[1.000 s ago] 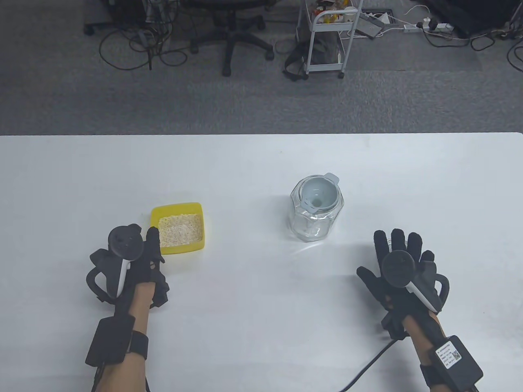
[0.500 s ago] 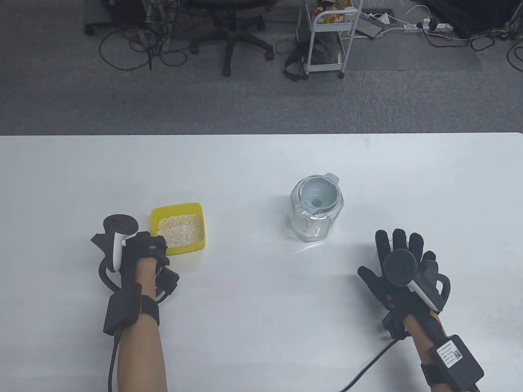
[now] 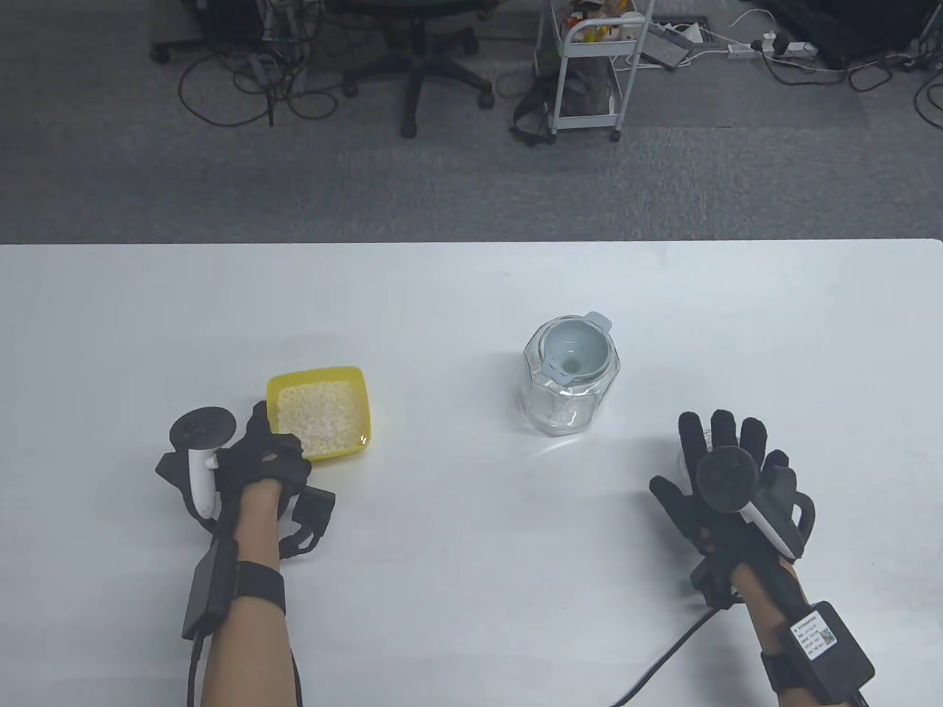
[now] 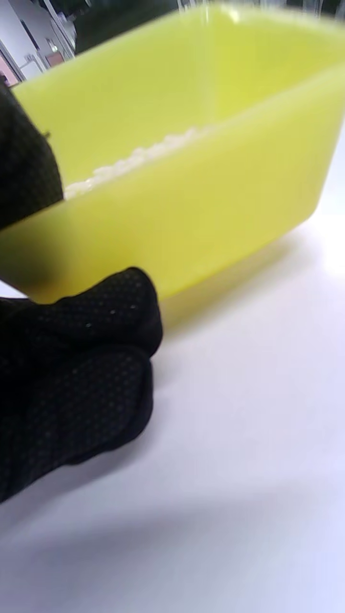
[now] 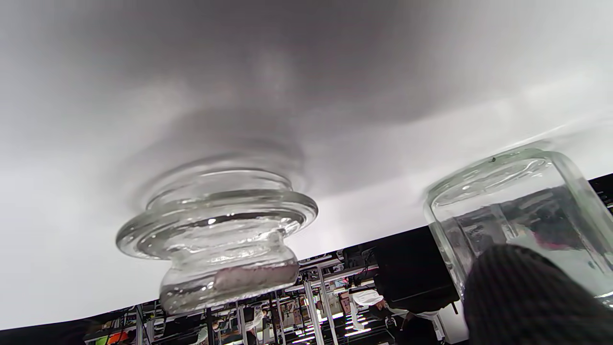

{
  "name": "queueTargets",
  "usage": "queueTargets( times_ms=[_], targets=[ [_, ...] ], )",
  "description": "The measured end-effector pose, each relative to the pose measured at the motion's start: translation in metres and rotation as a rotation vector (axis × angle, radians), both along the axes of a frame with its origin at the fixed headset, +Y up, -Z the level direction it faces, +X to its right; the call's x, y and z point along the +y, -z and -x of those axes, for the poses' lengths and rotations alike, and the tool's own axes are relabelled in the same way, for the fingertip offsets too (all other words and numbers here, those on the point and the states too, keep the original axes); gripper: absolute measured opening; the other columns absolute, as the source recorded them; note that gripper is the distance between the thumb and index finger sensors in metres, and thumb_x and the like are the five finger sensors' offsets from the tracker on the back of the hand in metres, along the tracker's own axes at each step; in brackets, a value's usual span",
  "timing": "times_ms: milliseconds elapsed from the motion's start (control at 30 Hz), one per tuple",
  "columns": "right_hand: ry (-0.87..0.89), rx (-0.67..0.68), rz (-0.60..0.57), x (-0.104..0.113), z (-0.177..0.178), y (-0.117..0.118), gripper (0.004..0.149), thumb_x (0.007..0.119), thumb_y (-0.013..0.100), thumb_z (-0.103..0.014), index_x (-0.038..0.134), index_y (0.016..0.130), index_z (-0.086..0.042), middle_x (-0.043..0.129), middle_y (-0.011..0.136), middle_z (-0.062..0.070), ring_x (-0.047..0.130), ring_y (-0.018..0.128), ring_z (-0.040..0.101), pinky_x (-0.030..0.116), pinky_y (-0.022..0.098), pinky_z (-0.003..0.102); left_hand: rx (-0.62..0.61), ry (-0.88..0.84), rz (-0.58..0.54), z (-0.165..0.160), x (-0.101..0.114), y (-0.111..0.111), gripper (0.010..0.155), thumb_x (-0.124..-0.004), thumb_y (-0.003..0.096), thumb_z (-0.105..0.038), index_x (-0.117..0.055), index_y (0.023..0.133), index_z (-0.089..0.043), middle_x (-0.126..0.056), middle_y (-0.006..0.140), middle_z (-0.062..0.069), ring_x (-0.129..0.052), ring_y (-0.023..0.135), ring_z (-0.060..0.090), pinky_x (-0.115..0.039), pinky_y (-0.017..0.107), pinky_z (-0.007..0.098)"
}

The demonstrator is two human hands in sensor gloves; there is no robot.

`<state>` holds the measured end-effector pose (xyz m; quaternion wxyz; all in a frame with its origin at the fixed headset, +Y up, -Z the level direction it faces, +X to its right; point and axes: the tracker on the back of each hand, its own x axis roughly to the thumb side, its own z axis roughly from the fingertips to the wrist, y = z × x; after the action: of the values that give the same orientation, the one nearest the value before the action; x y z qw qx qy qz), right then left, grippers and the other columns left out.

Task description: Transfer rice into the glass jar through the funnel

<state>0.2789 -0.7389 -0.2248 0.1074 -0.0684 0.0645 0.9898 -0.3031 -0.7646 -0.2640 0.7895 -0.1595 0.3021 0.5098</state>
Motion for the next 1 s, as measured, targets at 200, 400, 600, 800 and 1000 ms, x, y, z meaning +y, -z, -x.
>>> queueTargets(
  times_ms=[200,400,600,800,1000],
  targets=[
    [0.007,-0.001,-0.001,-0.001,-0.001,0.001,0.088,0.073,0.037,-0.069,0.02,0.102,-0.043,0.018,0.118,0.007,0.009,0.106,0.044,0.021,0.07,0.073,-0.174,-0.299,-0.189,-0.037,0.026,0.01,0.076,-0.077,0.0626,-0.038,-0.021,0.114,-0.047,-0.062,0.117,0.02,-0.1,0.077,0.021,-0.091,0.06,0.046],
    [0.013,-0.01,0.004,0.0,-0.003,0.001,0.086,0.074,0.037,-0.069,0.022,0.101,-0.046,0.016,0.118,0.007,0.01,0.106,0.044,0.021,0.069,0.073,-0.294,-0.343,-0.281,-0.078,0.063,0.023,0.1,-0.093,0.0553,-0.058,-0.027,0.118,-0.015,-0.067,0.112,0.016,-0.102,0.082,0.014,-0.093,0.065,0.039],
    [0.012,-0.004,-0.007,0.002,-0.003,0.001,0.086,0.074,0.037,-0.069,0.023,0.102,-0.045,0.016,0.118,0.007,0.01,0.106,0.044,0.021,0.069,0.073,-0.321,-0.419,-0.326,-0.108,0.083,0.028,0.097,-0.088,0.0569,-0.066,-0.037,0.119,-0.011,-0.066,0.111,0.019,-0.098,0.084,0.009,-0.092,0.067,0.036],
    [0.012,0.003,-0.014,0.002,-0.003,0.001,0.085,0.074,0.037,-0.069,0.023,0.102,-0.045,0.015,0.118,0.007,0.01,0.106,0.044,0.022,0.069,0.073,-0.334,-0.383,-0.346,-0.132,0.093,0.027,0.092,-0.082,0.0582,-0.068,-0.035,0.117,-0.015,-0.061,0.114,0.016,-0.096,0.088,0.009,-0.091,0.07,0.035],
    [0.015,0.004,-0.024,0.003,-0.004,0.001,0.085,0.074,0.037,-0.069,0.024,0.102,-0.046,0.014,0.118,0.007,0.01,0.106,0.044,0.022,0.07,0.073,-0.385,-0.363,-0.359,-0.151,0.104,0.031,0.094,-0.077,0.0618,-0.068,-0.024,0.115,-0.012,-0.056,0.118,0.017,-0.092,0.103,0.024,-0.086,0.074,0.042]
  ],
)
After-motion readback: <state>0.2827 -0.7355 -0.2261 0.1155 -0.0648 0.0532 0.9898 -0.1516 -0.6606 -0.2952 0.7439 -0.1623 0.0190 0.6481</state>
